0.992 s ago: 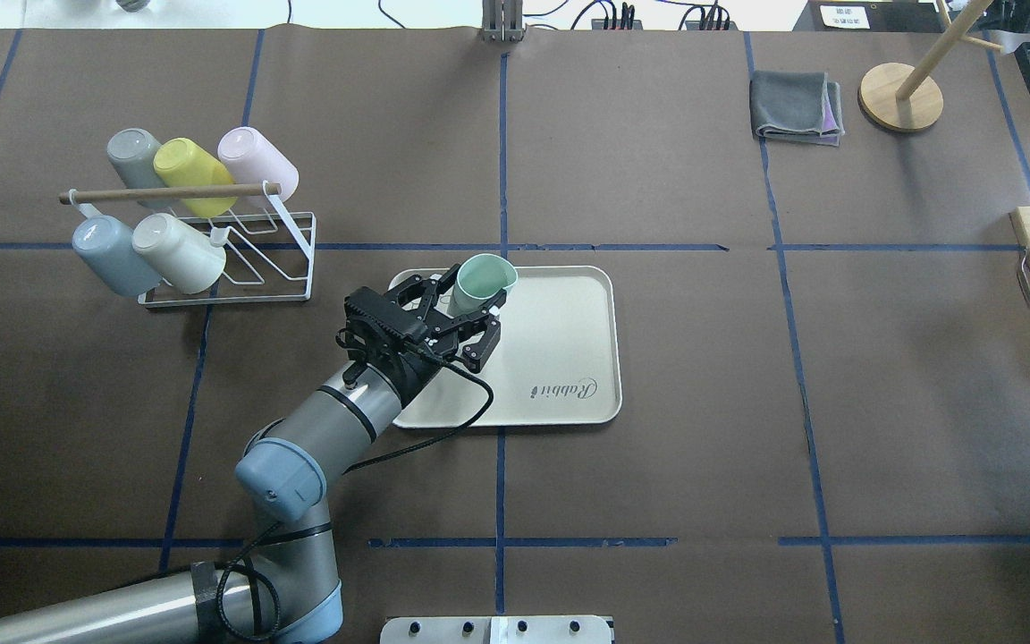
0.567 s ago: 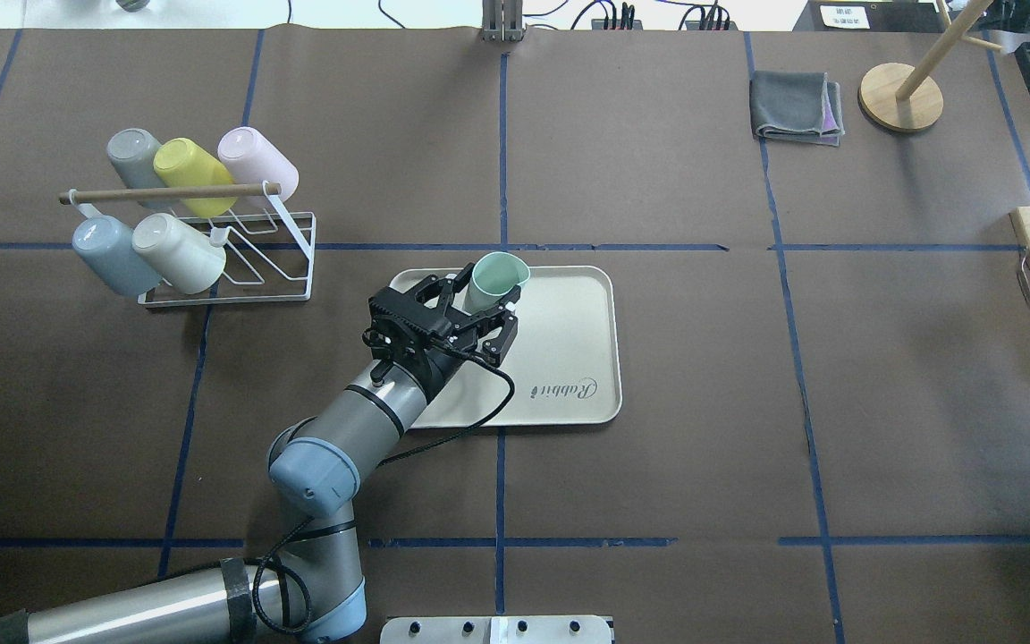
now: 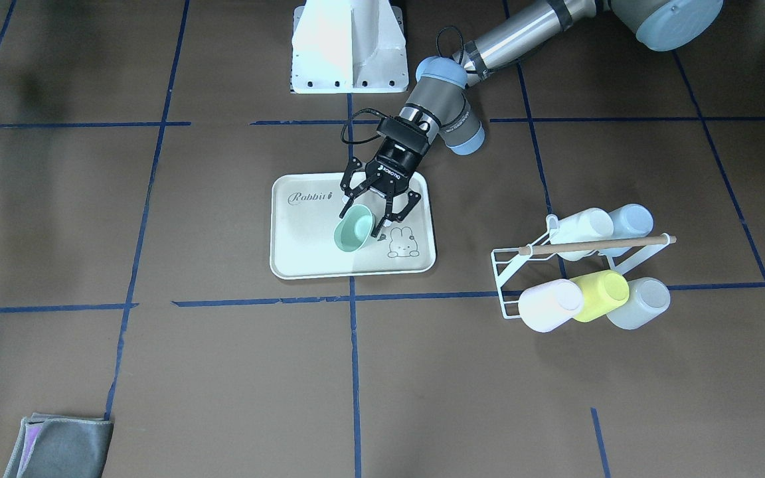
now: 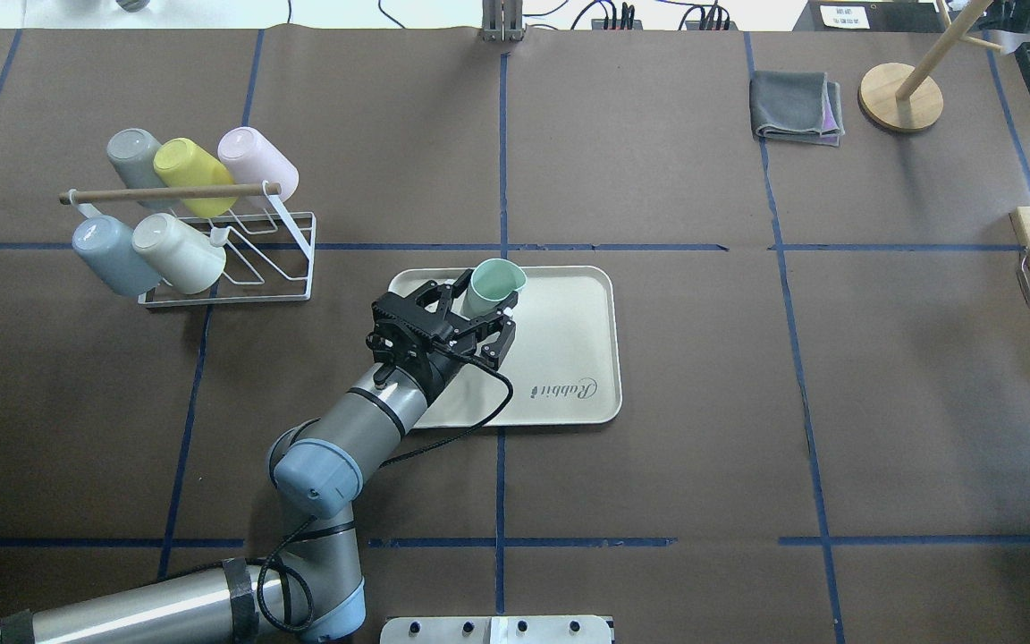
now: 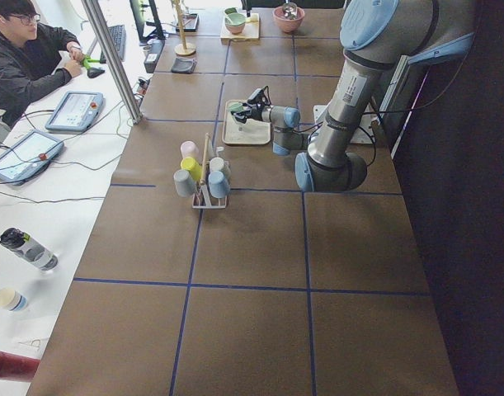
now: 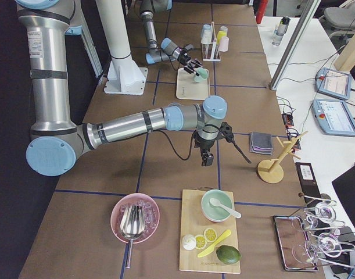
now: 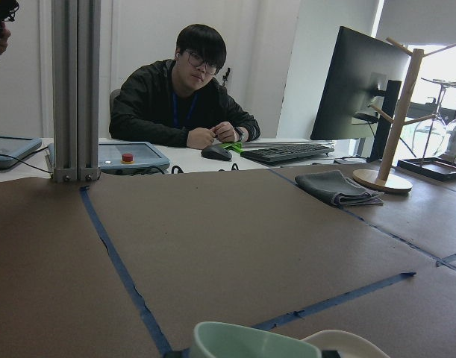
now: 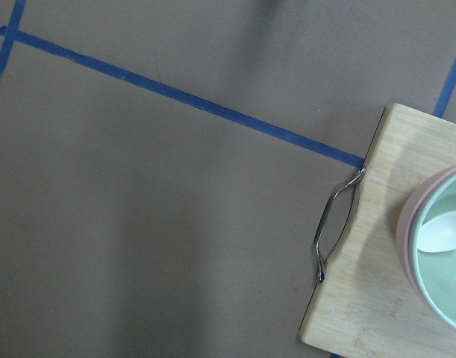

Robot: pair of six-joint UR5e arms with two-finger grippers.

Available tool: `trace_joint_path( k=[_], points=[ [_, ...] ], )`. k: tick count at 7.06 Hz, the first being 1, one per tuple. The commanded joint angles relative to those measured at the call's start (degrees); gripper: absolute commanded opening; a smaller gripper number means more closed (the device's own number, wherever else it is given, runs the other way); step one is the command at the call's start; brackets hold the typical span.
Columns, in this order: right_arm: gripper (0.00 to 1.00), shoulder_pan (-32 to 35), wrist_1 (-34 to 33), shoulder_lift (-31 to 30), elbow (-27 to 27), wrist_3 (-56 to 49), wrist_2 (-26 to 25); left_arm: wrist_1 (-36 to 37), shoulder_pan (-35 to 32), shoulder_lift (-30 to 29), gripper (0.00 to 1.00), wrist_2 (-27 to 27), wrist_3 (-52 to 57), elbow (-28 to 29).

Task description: Pick up and place green cup on tray

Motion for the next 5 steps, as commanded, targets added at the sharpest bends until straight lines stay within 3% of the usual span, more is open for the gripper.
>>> trace_joint_path(
  k=[1,5],
  points=[
    [1.00,0.00,0.00,0.00,-0.06,0.01,-0.01,-0.28,-0.03,0.28,0.78,-0.38,-0.10,0.09],
    [1.00,0.00,0.00,0.00,-0.06,0.01,-0.01,-5.10,0.49,3.00,0.84,-2.83,0.08,0.09]
  ],
)
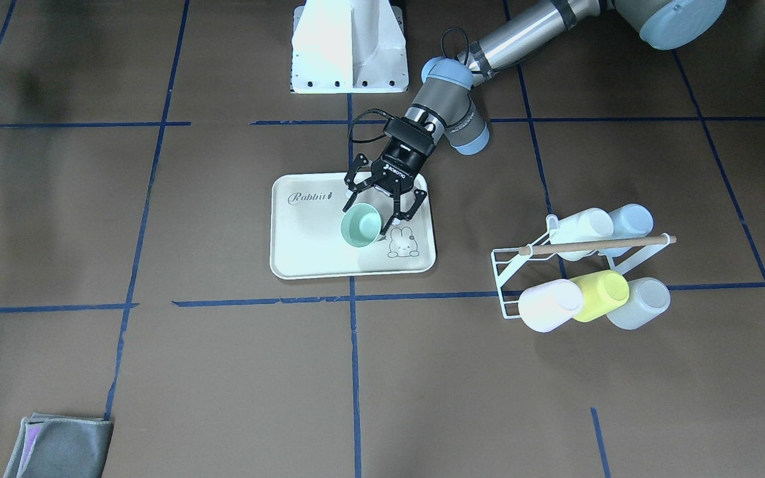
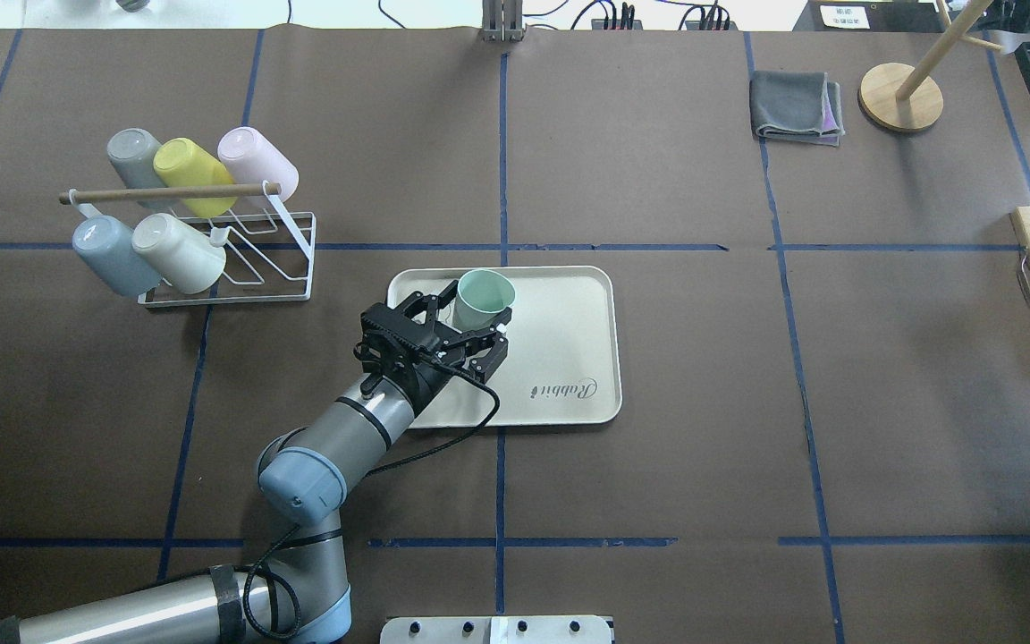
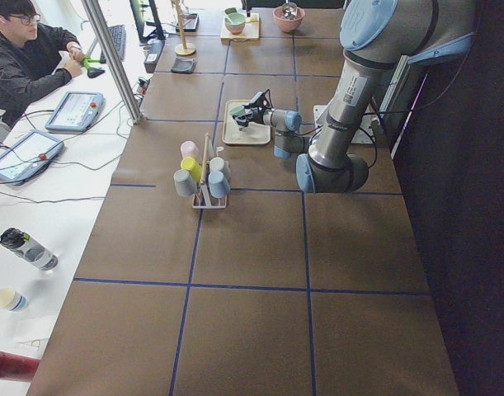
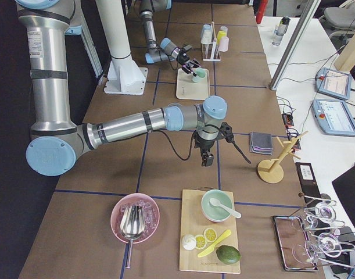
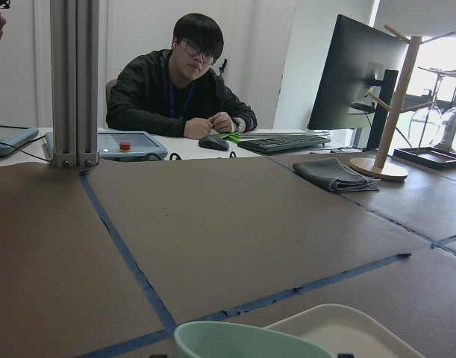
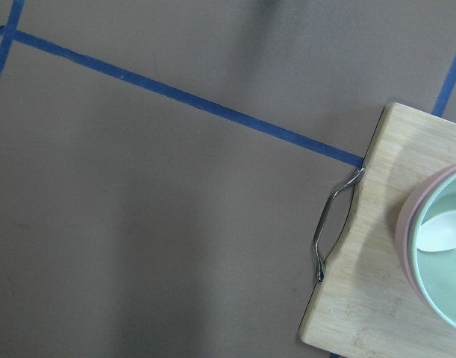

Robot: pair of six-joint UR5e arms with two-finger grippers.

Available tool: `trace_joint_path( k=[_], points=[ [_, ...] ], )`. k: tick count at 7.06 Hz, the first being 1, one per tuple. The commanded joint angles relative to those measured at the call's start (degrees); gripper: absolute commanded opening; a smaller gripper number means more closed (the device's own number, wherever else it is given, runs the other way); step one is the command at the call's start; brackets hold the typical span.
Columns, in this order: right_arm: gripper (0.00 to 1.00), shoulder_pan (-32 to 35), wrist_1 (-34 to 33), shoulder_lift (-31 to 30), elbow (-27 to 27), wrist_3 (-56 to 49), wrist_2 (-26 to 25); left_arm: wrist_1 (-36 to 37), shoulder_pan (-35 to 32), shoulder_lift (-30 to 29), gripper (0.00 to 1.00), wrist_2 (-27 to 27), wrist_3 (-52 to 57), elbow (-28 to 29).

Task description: Pick up and place green cup on tray

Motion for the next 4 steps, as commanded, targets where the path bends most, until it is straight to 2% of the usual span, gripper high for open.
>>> trace_joint_path(
  k=[1,2,4],
  points=[
    [1.00,0.00,0.00,0.09,0.00,0.00,-0.05,-2.12,-0.05,1.10,0.87,-1.44,0.05,0.00],
    [1.00,0.00,0.00,0.18,0.00,0.00,-0.05,-3.43,0.04,1.10,1.00,-1.53,0.05,-0.08],
    [1.00,0.00,0.00,0.26,0.00,0.09,-0.05,-5.55,-0.22,1.11,1.00,-4.50,-0.04,-0.43]
  ],
)
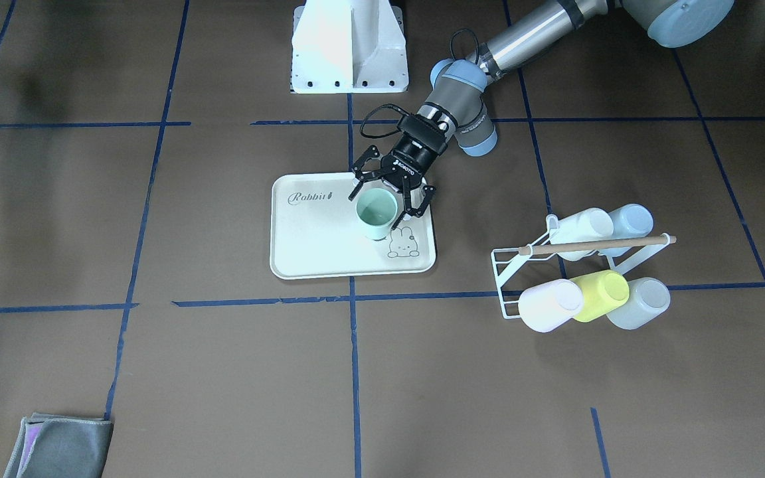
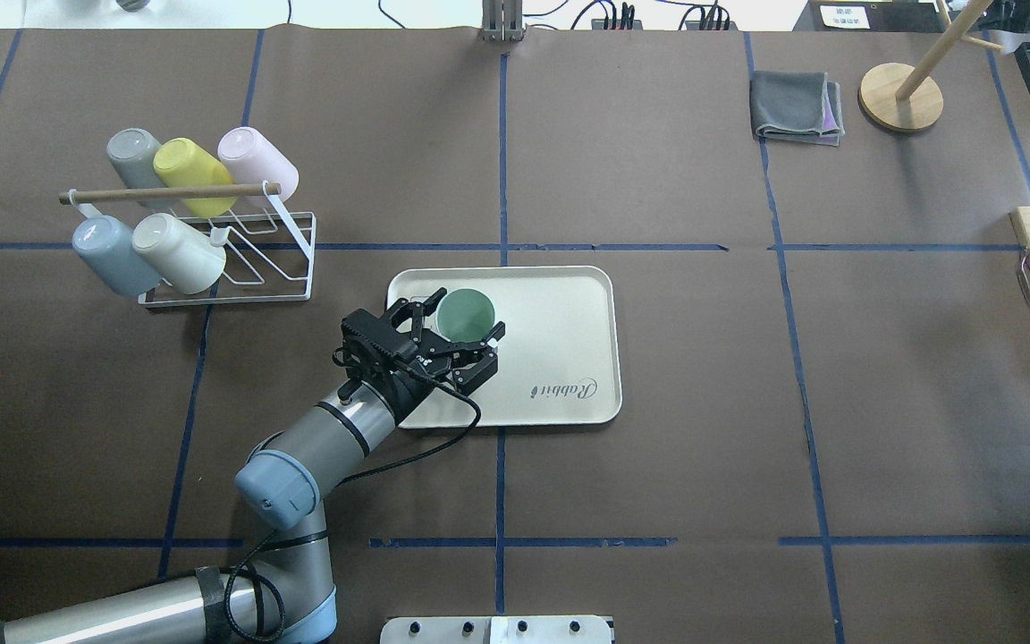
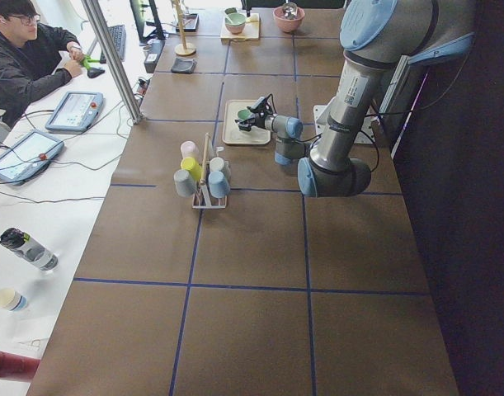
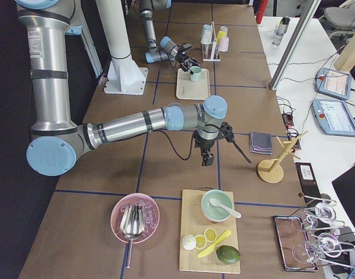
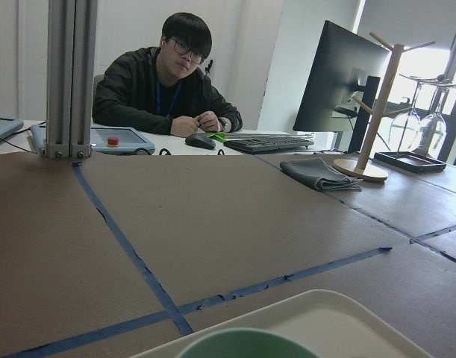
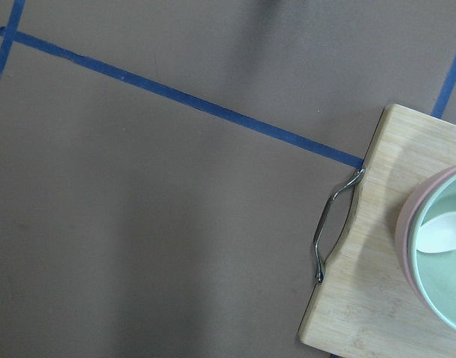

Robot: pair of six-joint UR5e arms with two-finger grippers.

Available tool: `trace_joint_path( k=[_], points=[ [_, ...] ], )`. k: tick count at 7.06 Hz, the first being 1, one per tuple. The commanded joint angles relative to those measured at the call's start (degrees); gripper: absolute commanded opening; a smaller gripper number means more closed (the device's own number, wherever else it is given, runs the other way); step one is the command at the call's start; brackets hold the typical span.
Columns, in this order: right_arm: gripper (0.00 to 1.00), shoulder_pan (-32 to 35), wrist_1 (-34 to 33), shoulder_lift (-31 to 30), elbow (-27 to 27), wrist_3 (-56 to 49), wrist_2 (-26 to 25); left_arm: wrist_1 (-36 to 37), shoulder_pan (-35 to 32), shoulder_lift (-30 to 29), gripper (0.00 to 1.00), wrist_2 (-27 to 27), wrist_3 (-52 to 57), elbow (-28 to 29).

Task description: Pick up and place green cup on tray

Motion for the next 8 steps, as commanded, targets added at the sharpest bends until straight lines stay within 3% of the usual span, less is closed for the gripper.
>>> trace_joint_path(
  k=[1,5,7,8],
  points=[
    [1.00,0.00,0.00,0.07,0.00,0.03,0.00,-0.85,-0.31,-0.01,1.00,-2.03,0.06,-0.34],
    [1.00,0.00,0.00,0.25,0.18,0.12,0.08,-0.06,-5.83,-0.01,1.00,-5.70,0.23,-3.16],
    [1.00,0.00,0.00,0.34,0.18,0.20,0.08,16.54,-10.23,2.78,1.00,-13.33,0.49,-12.58],
    [1.00,0.00,0.00,0.43,0.18,0.21,0.08,24.47,-10.33,3.76,1.00,-14.06,0.41,-18.65]
  ],
)
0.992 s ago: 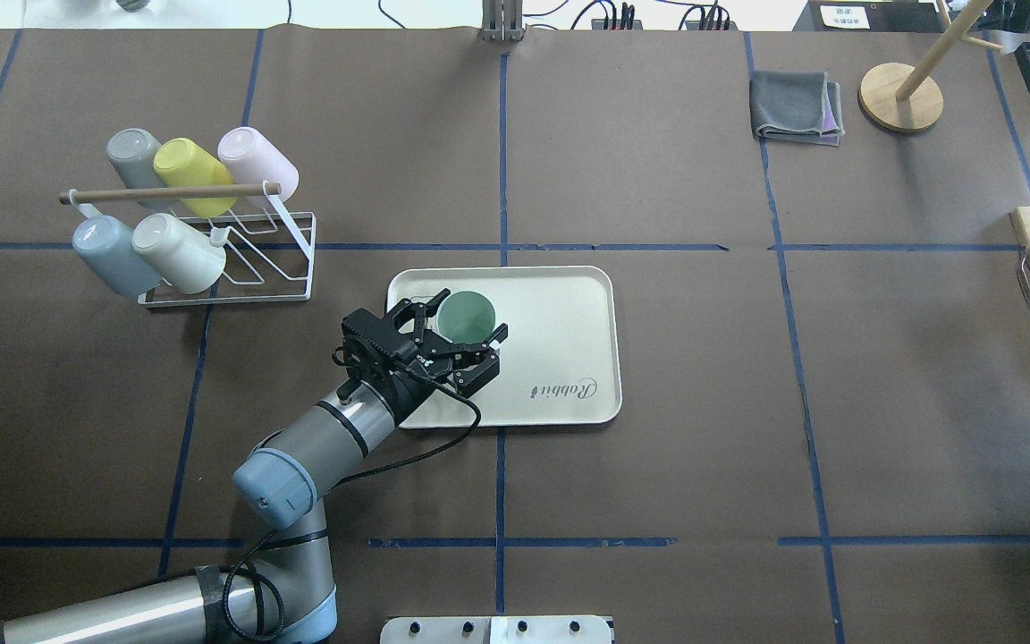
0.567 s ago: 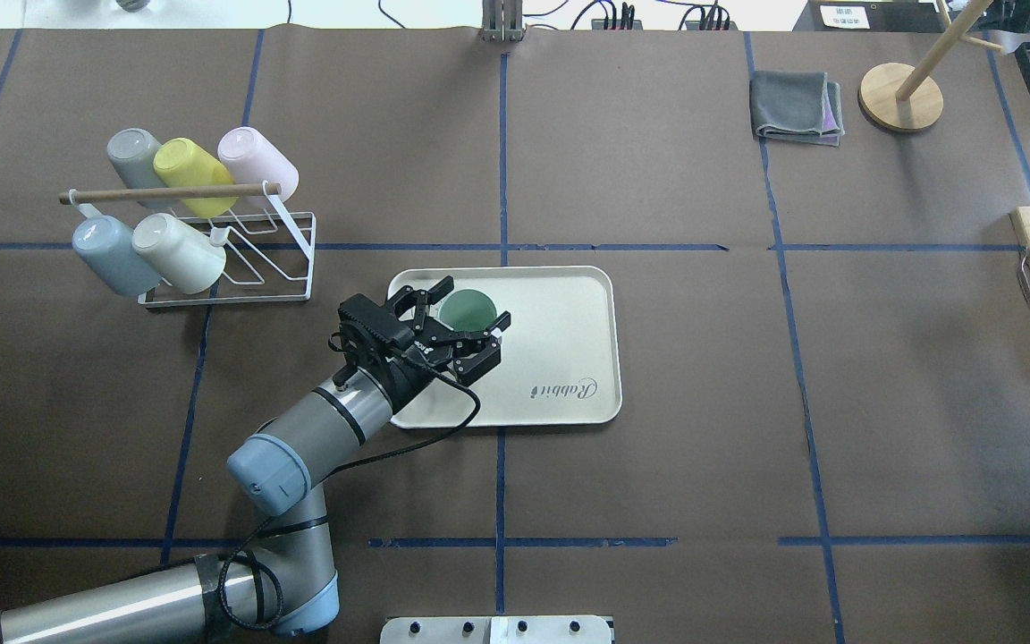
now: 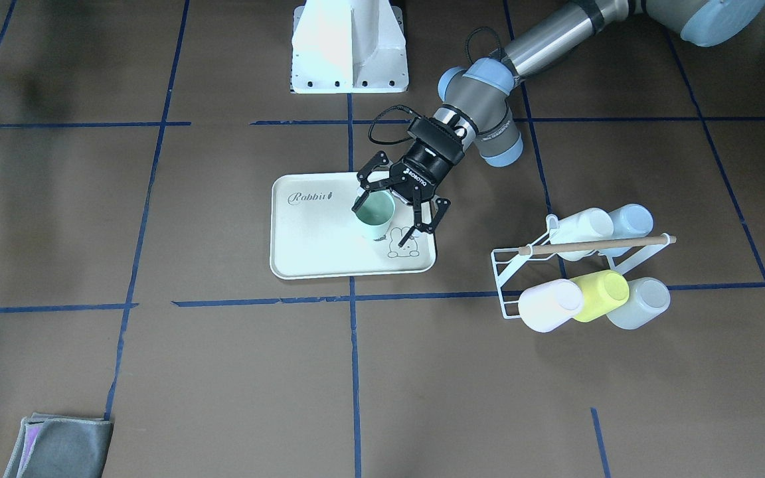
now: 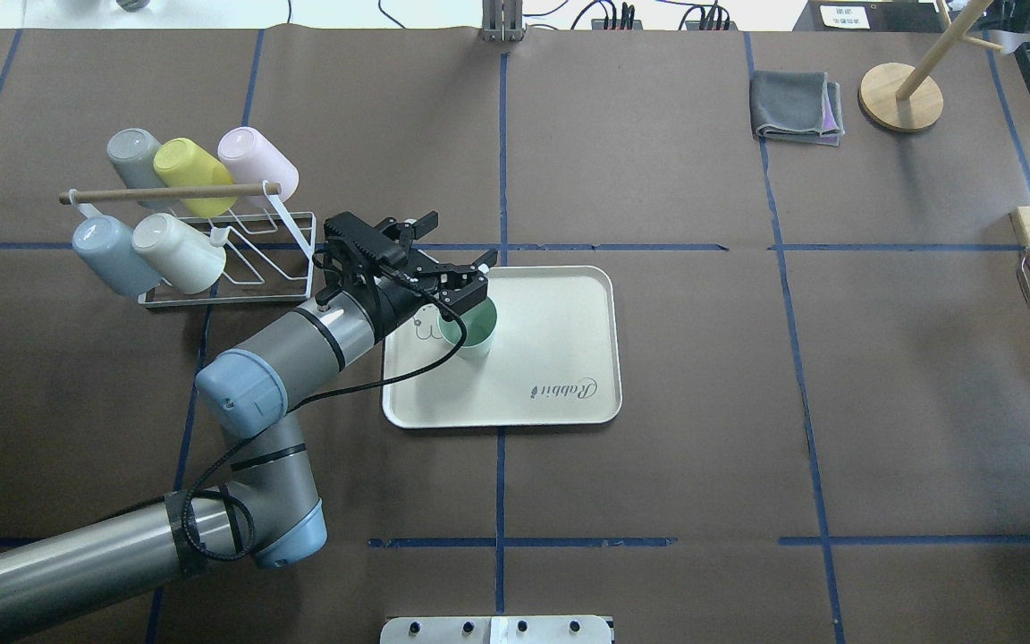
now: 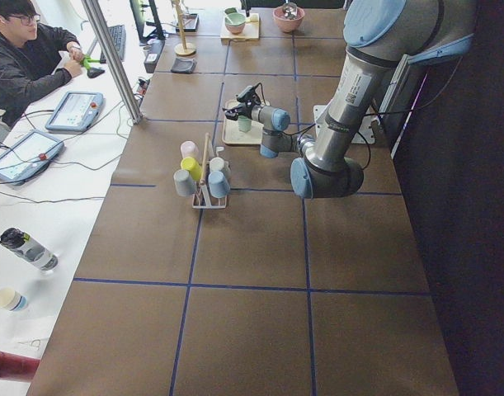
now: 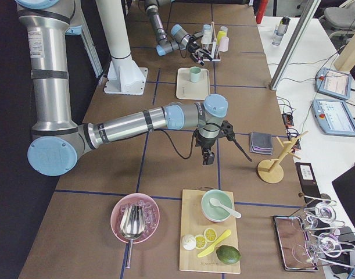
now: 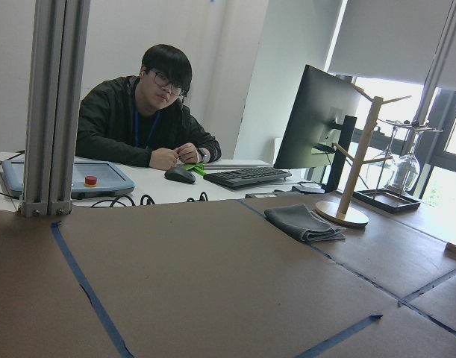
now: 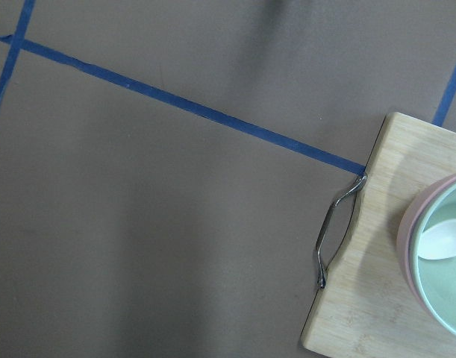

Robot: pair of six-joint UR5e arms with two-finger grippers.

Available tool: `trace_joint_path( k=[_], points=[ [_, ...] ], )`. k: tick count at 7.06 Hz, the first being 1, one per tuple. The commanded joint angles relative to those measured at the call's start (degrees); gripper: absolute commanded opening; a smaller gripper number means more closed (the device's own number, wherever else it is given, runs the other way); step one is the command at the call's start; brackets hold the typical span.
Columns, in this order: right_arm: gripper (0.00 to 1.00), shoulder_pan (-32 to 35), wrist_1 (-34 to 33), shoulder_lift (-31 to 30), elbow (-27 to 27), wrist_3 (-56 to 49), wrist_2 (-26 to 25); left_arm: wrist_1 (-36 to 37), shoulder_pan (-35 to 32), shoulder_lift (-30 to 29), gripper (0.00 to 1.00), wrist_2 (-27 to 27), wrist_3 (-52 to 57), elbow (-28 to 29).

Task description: Pick up and place green cup on tray

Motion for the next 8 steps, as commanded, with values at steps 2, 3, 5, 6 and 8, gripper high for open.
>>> trace_joint_path(
  k=[2,3,5,6,8],
  points=[
    [1.00,0.00,0.00,0.16,0.00,-0.06,0.00,22.57,-1.13,1.63,1.00,-2.22,-0.53,-13.85],
    [1.00,0.00,0.00,0.16,0.00,-0.06,0.00,30.20,-1.48,1.72,1.00,-3.09,-0.61,-16.93],
    [1.00,0.00,0.00,0.16,0.00,-0.06,-0.09,49.95,-4.27,1.72,1.00,-8.70,-0.88,-23.95],
    [1.00,0.00,0.00,0.16,0.00,-0.06,-0.09,58.58,-7.69,1.72,1.00,-16.03,-0.88,-26.95],
    [1.00,0.52,0.00,-0.10,0.09,-0.06,-0.09,73.89,-15.68,1.72,1.00,-32.99,-0.27,-29.96]
  ],
)
